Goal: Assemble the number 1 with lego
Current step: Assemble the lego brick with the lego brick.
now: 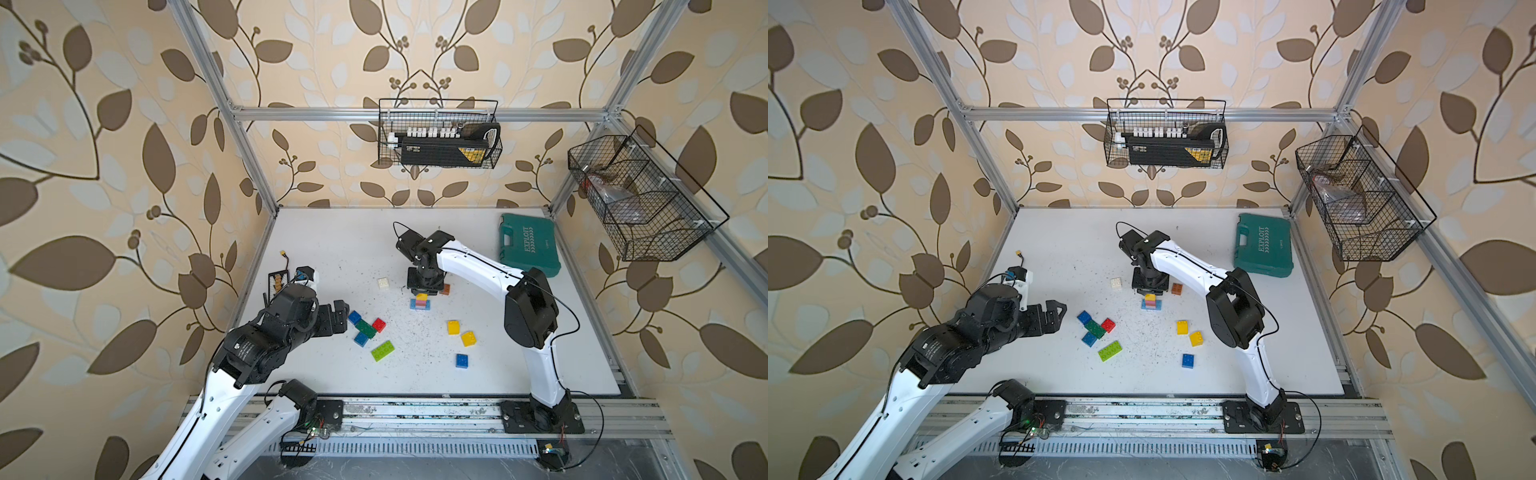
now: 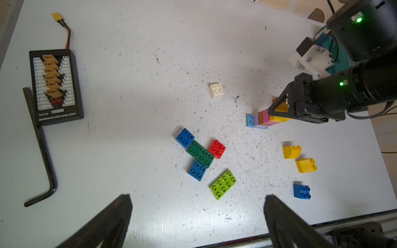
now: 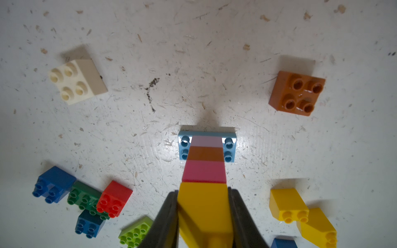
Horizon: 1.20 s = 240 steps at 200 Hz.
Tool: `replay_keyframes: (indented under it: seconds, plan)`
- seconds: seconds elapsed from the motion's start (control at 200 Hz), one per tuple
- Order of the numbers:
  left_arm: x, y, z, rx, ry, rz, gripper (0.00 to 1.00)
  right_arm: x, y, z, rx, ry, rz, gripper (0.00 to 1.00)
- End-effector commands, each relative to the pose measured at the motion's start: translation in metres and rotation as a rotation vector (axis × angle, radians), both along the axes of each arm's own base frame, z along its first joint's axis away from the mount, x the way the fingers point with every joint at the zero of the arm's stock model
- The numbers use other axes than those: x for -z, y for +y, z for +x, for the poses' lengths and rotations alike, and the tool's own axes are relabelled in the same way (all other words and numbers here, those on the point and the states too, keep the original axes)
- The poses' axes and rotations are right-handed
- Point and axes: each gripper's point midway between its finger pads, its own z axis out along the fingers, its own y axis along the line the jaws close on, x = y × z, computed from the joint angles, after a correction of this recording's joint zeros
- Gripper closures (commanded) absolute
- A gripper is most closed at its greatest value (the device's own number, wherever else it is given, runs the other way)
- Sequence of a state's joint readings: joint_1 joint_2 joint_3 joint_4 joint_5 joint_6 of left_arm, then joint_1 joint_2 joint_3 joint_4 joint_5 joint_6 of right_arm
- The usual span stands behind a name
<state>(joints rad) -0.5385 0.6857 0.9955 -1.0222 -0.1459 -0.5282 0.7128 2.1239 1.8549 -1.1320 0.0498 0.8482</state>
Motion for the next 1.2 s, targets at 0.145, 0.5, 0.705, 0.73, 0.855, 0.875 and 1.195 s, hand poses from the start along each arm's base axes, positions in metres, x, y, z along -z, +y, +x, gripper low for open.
replay_keyframes:
  seconds: [0.145,0.5,0.705,0.73,0.855,0.875,1.195]
  plan:
    - [-0.003,-0.004,0.002,0.019,-0.019,-0.010,0.01,0.042,-0.015,-0.004,-0.002,0.084,-0.125,0.87]
    - [-0.003,-0.005,0.002,0.020,-0.015,-0.007,0.01,0.077,-0.019,-0.009,-0.025,0.150,-0.180,0.87]
    - [-0.003,-0.004,0.002,0.019,-0.016,-0.008,0.01,0.078,-0.023,-0.005,-0.007,0.160,-0.156,0.84]
    - [-0.003,-0.005,0.003,0.020,-0.017,-0.007,0.01,0.074,-0.021,-0.004,-0.005,0.154,-0.145,0.83]
    - [-0.001,-0.006,0.003,0.024,-0.009,-0.005,0.01,0.046,-0.013,0.001,-0.005,0.107,-0.089,0.65]
    - [-0.001,-0.006,0.003,0.024,-0.009,-0.005,0.01,0.040,-0.012,0.003,-0.005,0.096,-0.080,0.59]
    - [0.000,-0.003,0.004,0.008,-0.004,0.007,0.01,-0.074,-0.009,0.014,-0.001,-0.127,0.017,0.15]
